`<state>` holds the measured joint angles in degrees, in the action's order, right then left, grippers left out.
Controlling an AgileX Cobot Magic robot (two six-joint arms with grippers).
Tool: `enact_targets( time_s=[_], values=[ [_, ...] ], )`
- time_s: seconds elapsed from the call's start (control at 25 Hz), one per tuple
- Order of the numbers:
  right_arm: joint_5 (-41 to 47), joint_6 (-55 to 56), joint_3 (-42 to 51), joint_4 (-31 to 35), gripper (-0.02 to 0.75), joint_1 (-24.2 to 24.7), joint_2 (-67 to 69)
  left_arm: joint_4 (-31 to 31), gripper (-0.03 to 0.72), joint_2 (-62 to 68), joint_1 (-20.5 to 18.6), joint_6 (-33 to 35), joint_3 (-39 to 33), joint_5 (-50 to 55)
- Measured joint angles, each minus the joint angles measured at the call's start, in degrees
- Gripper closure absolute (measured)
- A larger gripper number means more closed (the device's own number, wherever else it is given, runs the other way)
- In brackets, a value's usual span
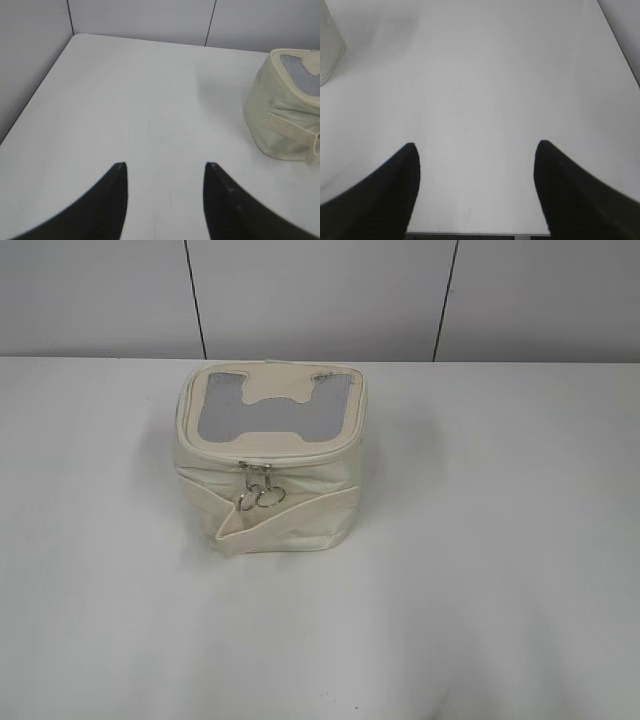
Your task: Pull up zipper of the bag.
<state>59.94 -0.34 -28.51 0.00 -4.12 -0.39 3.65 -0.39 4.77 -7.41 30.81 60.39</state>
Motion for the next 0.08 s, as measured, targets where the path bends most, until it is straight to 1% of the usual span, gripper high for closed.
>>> enact_targets(
  time_s=[0.08],
  values=[
    [0.0,0.0,0.0,0.0,0.180,0.0,0.0,0.0,0.304,0.0,0.0,0.0,0.0,0.0]
  ],
)
